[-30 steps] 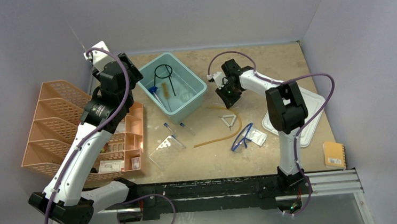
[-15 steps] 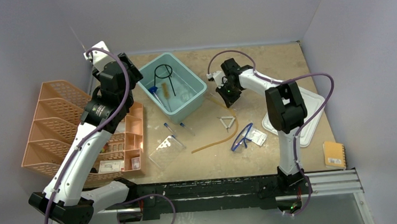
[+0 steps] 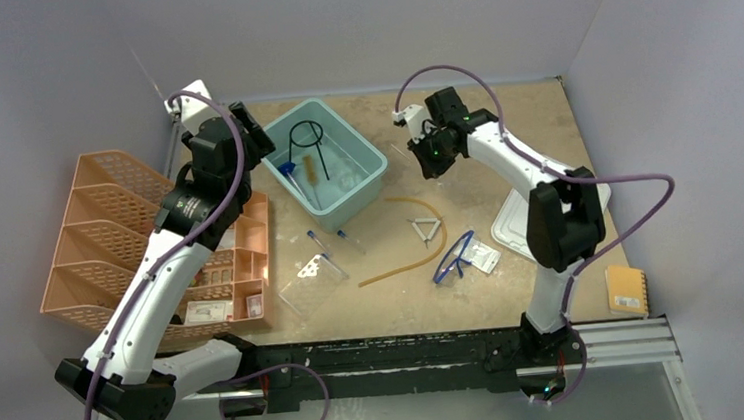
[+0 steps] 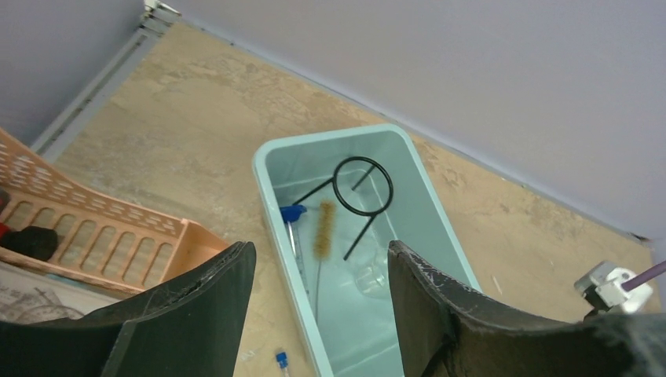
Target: Organize the chemistry lab equipment
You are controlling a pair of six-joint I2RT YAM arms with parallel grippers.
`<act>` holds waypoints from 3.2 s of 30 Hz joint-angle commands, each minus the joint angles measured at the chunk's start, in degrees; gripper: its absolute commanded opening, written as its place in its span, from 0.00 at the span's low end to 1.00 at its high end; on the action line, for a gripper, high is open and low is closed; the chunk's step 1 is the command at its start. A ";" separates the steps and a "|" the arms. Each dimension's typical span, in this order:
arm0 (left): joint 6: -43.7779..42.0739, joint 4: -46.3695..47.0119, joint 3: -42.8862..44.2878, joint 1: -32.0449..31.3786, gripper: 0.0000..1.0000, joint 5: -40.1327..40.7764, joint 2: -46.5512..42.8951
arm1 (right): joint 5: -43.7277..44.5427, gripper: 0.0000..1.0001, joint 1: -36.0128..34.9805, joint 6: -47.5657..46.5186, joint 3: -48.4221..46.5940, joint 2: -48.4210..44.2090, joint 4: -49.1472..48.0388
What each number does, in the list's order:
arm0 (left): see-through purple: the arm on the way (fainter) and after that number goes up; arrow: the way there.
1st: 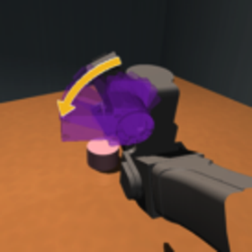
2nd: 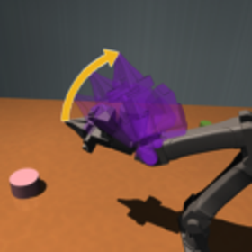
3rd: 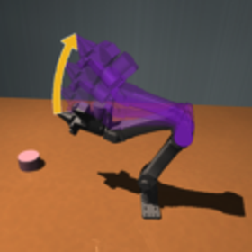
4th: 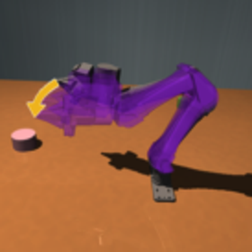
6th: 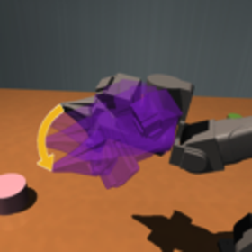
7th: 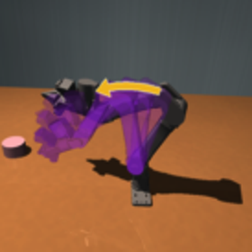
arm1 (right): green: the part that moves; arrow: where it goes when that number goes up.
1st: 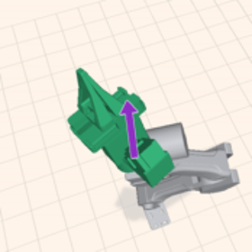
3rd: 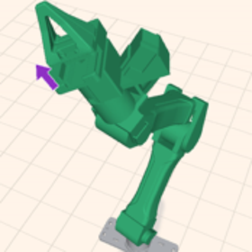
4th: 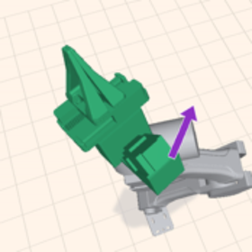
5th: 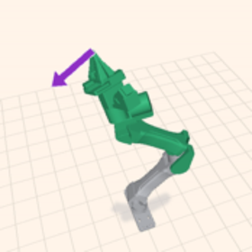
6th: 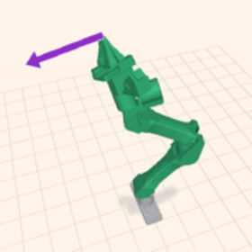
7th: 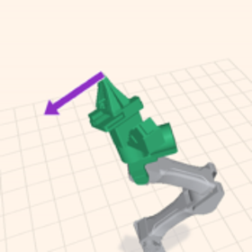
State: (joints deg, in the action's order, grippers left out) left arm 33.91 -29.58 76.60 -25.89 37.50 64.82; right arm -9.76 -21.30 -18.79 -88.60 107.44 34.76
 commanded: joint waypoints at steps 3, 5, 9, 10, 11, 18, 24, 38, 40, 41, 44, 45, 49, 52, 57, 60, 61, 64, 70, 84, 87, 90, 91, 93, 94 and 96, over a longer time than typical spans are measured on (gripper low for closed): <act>2.47 4.49 -1.56 0.31 0.67 -11.47 -0.48 | -3.94 0.03 0.38 3.47 -1.21 -8.73 -2.45; 2.73 6.21 -2.55 0.31 0.71 -16.79 -0.40 | -7.52 0.02 0.38 4.62 0.15 -11.18 -4.55; 3.72 10.22 -4.24 0.31 0.74 -30.39 0.36 | -15.53 0.02 0.38 9.34 2.14 -15.53 -9.12; 4.54 11.38 -4.64 0.31 0.74 -33.25 0.72 | -17.58 0.02 0.38 11.80 2.91 -16.65 -11.18; 5.47 12.81 -5.21 0.31 0.74 -36.26 1.22 | -19.54 0.03 0.38 14.61 3.85 -17.66 -14.04; 18.67 32.60 -9.56 -0.12 0.72 -56.76 8.53 | -30.31 0.00 0.24 41.10 10.27 -21.70 -38.73; 21.20 39.59 -7.18 -2.70 0.71 -56.58 13.50 | -34.75 0.00 0.29 53.44 13.23 -21.63 -50.36; 25.55 41.67 -3.46 -3.11 0.51 -51.76 20.35 | -44.93 0.00 0.36 52.88 9.18 -18.93 -47.73; 26.48 43.34 -4.33 -3.11 0.49 -51.77 20.16 | -45.34 0.00 0.37 53.01 9.44 -18.93 -48.19; 26.78 44.19 -4.72 -3.11 0.49 -51.74 19.86 | -45.52 0.00 0.37 53.12 9.65 -18.81 -48.23; 26.21 44.64 -5.56 -3.11 0.49 -49.76 18.75 | -45.81 0.00 0.35 53.71 9.98 -18.44 -48.39; 26.02 44.24 -5.57 -3.11 0.50 -49.07 18.61 | -45.94 0.00 0.32 53.80 10.15 -18.45 -48.66; 26.11 43.03 -6.11 -3.07 0.47 -47.87 19.21 | -45.44 0.00 0.38 54.38 10.46 -18.48 -49.80; 26.47 43.29 -6.81 -3.11 0.36 -48.10 19.10 | -45.68 0.00 0.38 54.39 10.83 -18.67 -49.45; 27.67 43.44 -7.22 -3.18 0.32 -50.07 18.91 | -44.37 0.00 0.32 55.00 9.97 -17.80 -48.91; 27.95 43.34 -6.69 -3.35 0.36 -51.98 19.71 | -42.94 0.00 0.38 55.25 9.05 -17.03 -48.16; 27.65 43.09 -6.72 -3.44 0.37 -52.07 19.75 | -42.56 0.00 0.38 55.51 8.70 -16.84 -48.15; 26.70 41.92 -6.68 -3.55 0.38 -52.32 19.60 | -41.37 0.00 0.37 56.15 8.04 -16.32 -48.04; 25.43 40.51 -6.72 -3.55 0.25 -52.44 19.28 | -39.85 0.01 0.38 56.31 7.27 -15.84 -47.04; 17.42 13.45 2.06 -0.24 0.00 -32.55 21.22 | -31.69 0.52 0.63 45.12 2.33 -16.63 -30.92; 18.90 5.37 3.57 2.06 0.00 -24.24 22.57 | -26.90 0.53 0.72 42.30 2.83 -17.97 -28.15; 19.66 1.88 4.02 5.03 0.00 -24.02 25.06 | -23.52 0.54 0.73 40.32 3.76 -19.19 -26.12; 18.72 1.06 4.80 6.00 0.00 -24.95 26.26 | -22.61 0.54 0.73 39.90 4.16 -19.53 -25.68; 16.56 -3.10 8.04 7.72 0.00 -24.19 29.37 | -21.00 0.54 0.73 39.20 4.76 -20.07 -24.66; 16.00 -5.71 9.61 8.19 0.00 -23.29 30.89 | -20.31 0.54 0.72 38.84 5.00 -20.28 -24.19; 14.72 -7.62 11.76 8.56 0.00 -23.77 33.61 | -18.89 0.54 0.68 38.01 5.30 -20.62 -23.07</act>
State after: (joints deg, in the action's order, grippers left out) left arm 52.34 -29.36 82.35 -18.52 11.09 94.56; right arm -33.45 -20.82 22.79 -83.85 90.19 9.45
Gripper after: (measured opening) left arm 0.049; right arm 0.536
